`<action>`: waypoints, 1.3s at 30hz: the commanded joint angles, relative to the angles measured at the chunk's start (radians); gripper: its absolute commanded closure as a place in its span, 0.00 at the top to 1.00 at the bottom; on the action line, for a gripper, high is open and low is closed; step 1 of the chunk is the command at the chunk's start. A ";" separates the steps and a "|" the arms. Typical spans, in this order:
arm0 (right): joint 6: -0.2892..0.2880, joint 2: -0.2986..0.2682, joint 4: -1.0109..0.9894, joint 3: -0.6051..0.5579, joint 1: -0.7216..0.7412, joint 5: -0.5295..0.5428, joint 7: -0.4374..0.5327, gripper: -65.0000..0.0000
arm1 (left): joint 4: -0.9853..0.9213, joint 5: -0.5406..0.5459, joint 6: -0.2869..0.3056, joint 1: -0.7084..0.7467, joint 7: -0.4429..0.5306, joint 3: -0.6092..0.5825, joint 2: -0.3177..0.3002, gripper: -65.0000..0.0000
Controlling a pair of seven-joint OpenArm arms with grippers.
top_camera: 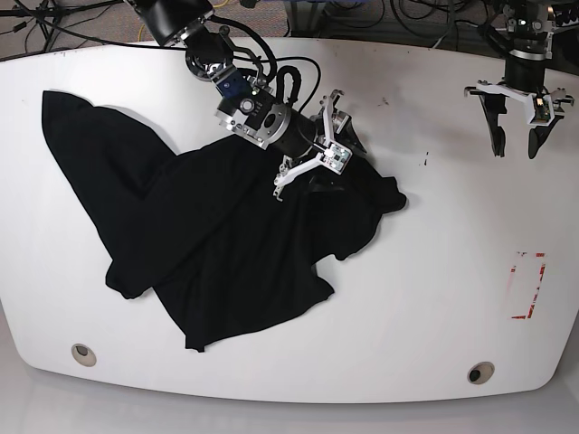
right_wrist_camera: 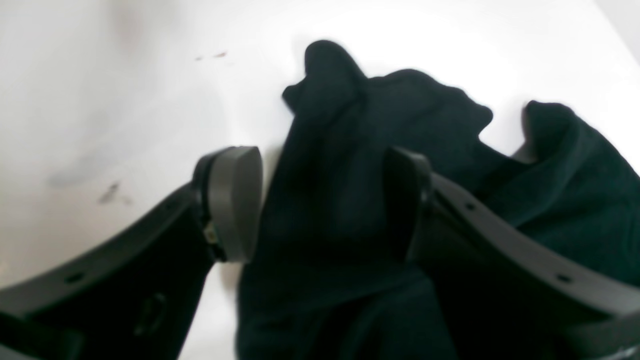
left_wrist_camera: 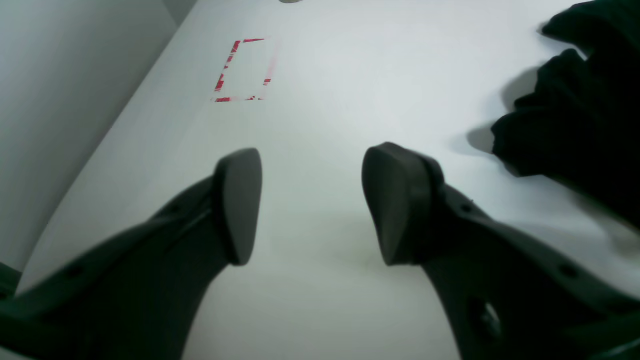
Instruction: Fold the T-shirt properly
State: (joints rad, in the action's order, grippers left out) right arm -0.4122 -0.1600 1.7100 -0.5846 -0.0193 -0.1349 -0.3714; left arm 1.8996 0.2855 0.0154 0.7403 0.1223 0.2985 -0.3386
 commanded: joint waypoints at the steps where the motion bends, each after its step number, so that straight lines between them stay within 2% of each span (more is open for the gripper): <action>1: 0.007 0.010 -0.052 0.011 0.038 0.007 0.033 0.57 | 0.021 0.000 -0.005 0.005 0.029 0.007 -0.008 0.53; 21: 0.011 0.012 -0.182 0.027 0.124 0.007 0.033 0.55 | 0.020 -0.003 -0.005 -0.006 0.027 0.001 -0.005 0.52; 39: 0.015 0.023 -0.267 0.025 0.138 0.007 0.031 0.55 | 0.018 -0.001 -0.006 0.000 0.033 0.007 -0.006 0.52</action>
State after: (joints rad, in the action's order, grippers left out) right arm -0.4007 -0.1440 1.4311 -0.5629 0.0978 -0.1333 -0.3603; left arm 1.9015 0.2852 0.0147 0.7368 0.1215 0.2970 -0.3359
